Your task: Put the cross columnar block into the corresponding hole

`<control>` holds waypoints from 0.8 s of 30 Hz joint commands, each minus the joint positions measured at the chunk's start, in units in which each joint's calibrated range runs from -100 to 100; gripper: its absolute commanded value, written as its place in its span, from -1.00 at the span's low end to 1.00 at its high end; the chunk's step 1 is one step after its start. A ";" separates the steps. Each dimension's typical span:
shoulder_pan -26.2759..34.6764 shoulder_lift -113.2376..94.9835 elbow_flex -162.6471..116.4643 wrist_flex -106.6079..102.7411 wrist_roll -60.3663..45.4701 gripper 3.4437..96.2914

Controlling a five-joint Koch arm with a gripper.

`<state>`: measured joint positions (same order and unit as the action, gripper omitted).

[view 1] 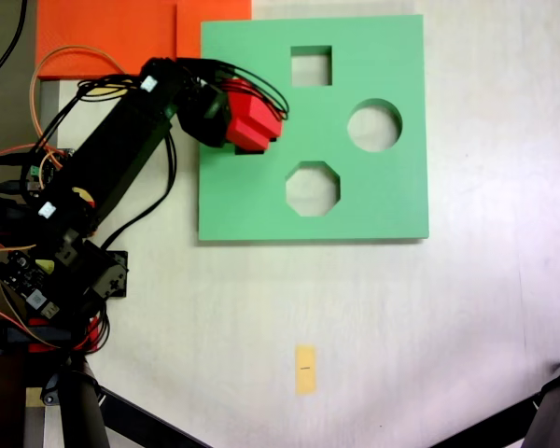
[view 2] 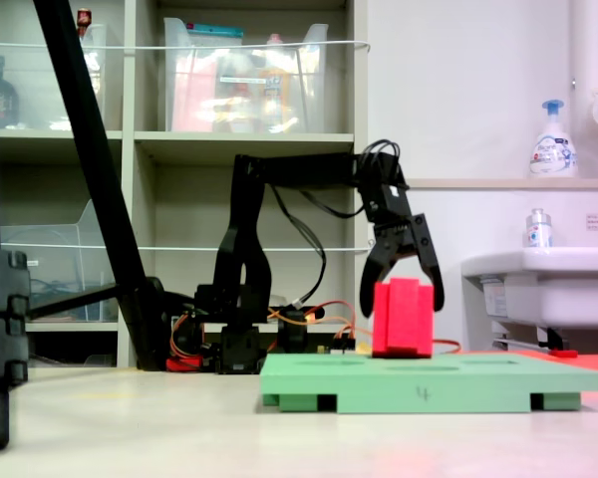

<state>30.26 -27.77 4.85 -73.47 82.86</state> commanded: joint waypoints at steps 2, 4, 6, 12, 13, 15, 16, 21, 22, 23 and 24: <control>0.29 -4.07 0.83 -1.01 0.44 -0.34; 0.29 -4.63 0.83 -1.30 0.44 -0.34; 0.29 -5.05 0.73 -1.49 0.44 -0.34; 0.20 -6.87 0.53 -1.97 0.44 -0.34; 0.15 -7.15 0.53 -2.07 0.44 -0.34; 0.05 -7.98 0.53 -2.17 0.44 -0.34; 0.00 -8.54 0.53 -2.17 0.44 -0.34; -0.29 -9.10 0.43 -2.36 0.44 -0.34; -0.34 -9.10 0.33 -2.36 0.44 -0.34; -0.34 -9.10 0.33 -2.36 0.39 -0.34; -0.34 -8.96 0.13 -2.36 0.39 -0.34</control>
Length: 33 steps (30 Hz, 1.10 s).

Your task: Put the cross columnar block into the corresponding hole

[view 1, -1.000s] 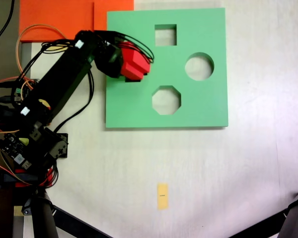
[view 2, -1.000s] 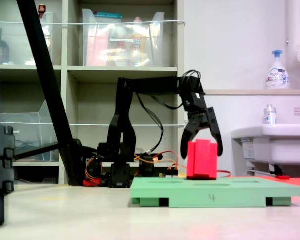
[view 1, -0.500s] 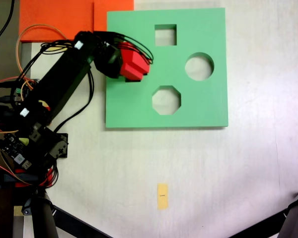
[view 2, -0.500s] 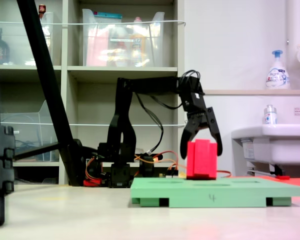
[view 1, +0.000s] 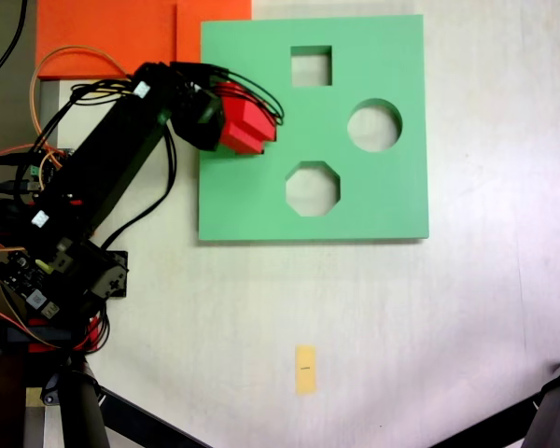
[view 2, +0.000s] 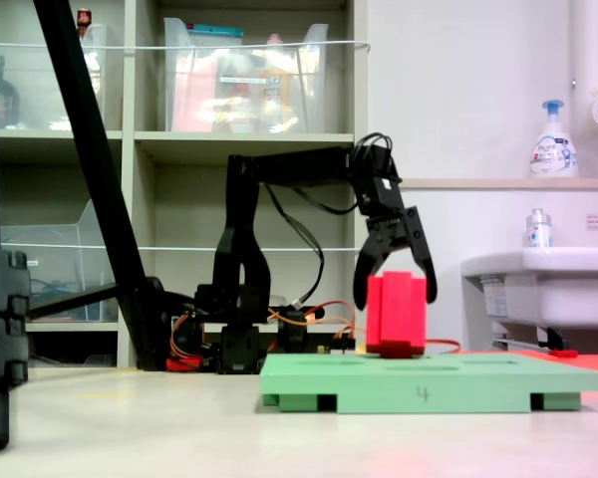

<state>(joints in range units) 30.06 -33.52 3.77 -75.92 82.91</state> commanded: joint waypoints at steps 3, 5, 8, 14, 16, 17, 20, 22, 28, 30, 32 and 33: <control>-0.20 -2.52 1.21 0.18 0.34 -0.34; -0.20 -1.82 1.21 0.57 0.29 -0.34; -0.20 -0.56 1.51 1.34 0.24 -0.34; -0.20 1.67 1.71 3.07 0.24 -0.34; -0.20 2.23 1.81 3.65 0.20 -0.34; -0.20 2.79 1.81 3.84 0.20 -0.34; -0.20 4.19 1.81 4.13 0.15 -0.34; -0.20 5.44 1.81 4.52 0.10 -0.34; -0.24 8.24 1.71 5.96 0.05 -0.34; -0.24 8.80 1.71 6.73 0.05 -0.34; -0.29 9.91 1.71 7.50 0.00 -0.34; -0.29 10.47 1.71 7.79 0.00 -0.34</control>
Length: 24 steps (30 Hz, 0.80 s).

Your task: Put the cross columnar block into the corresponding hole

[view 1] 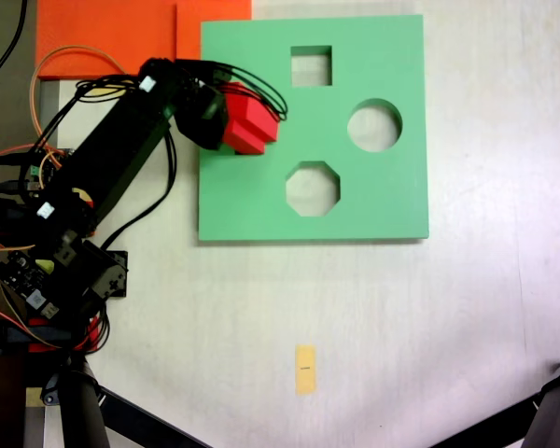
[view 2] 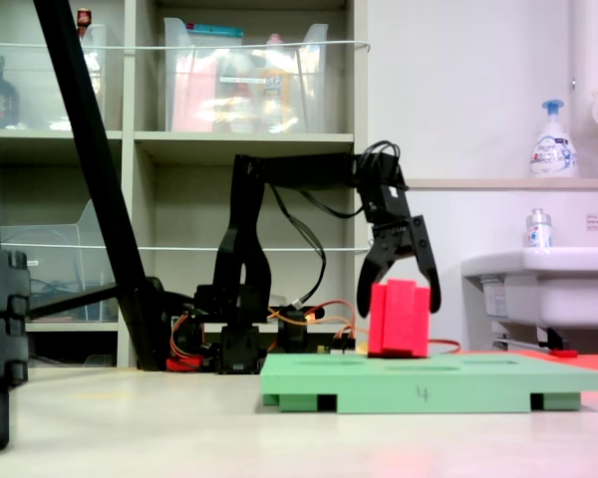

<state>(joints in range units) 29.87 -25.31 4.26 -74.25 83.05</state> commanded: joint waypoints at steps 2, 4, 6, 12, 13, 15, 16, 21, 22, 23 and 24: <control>-0.10 3.66 1.22 7.19 -0.15 -0.34; -0.10 5.06 1.22 7.96 -0.20 -0.34; -0.05 5.48 1.12 8.24 -0.20 -0.34; 0.29 5.75 1.12 8.92 -0.20 -0.34; 0.44 5.75 1.22 9.11 -0.20 -0.34; 0.68 5.75 1.22 9.30 -0.15 -0.34; 0.83 5.75 1.22 9.40 -0.15 -0.34; 0.98 3.66 1.12 8.82 -0.15 -0.34; 0.98 3.10 1.12 8.53 -0.15 -0.34; 0.98 2.26 1.02 8.05 -0.15 -0.34; 0.98 1.56 1.02 7.28 -0.15 -0.34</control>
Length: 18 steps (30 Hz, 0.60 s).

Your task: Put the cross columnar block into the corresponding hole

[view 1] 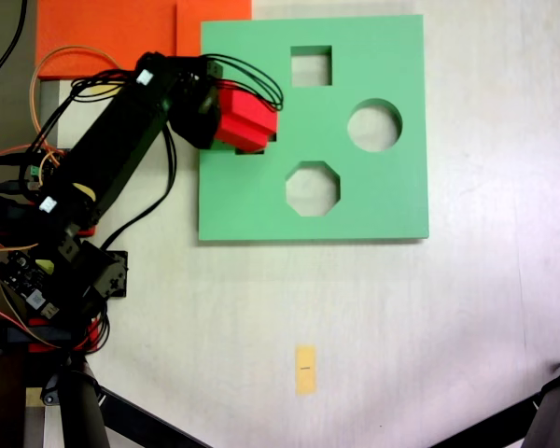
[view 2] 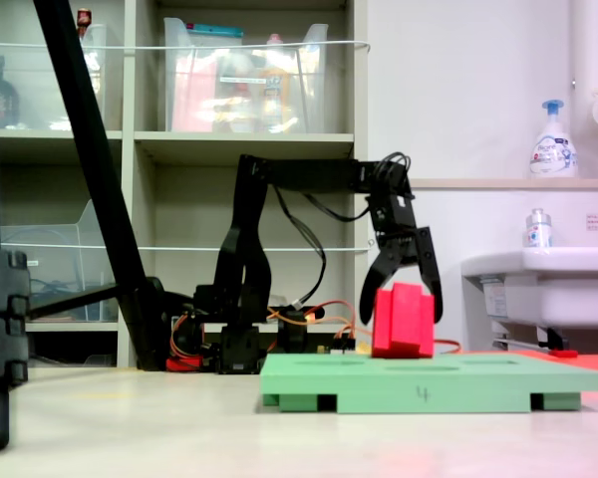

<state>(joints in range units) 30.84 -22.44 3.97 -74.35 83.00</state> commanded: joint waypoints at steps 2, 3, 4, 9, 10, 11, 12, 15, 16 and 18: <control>0.00 -3.26 1.22 5.94 -0.10 -0.34; -0.05 -4.24 1.22 5.17 -0.10 -0.34; -0.05 -5.36 1.12 4.30 -0.10 -0.34; -0.10 -10.81 0.42 1.60 -0.10 -0.34; -0.10 -11.78 0.22 1.31 -0.10 -0.34; -0.10 -13.46 0.02 1.12 -0.10 -0.34; -0.05 -14.58 0.02 0.83 -0.10 -0.34; -0.05 -18.21 -0.28 0.06 -0.15 -0.34; -0.05 -19.19 -0.48 -0.13 -0.20 -0.34; -0.05 -21.28 -1.28 -0.23 -0.44 -0.34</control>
<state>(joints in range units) 30.70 -39.81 1.71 -74.65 82.86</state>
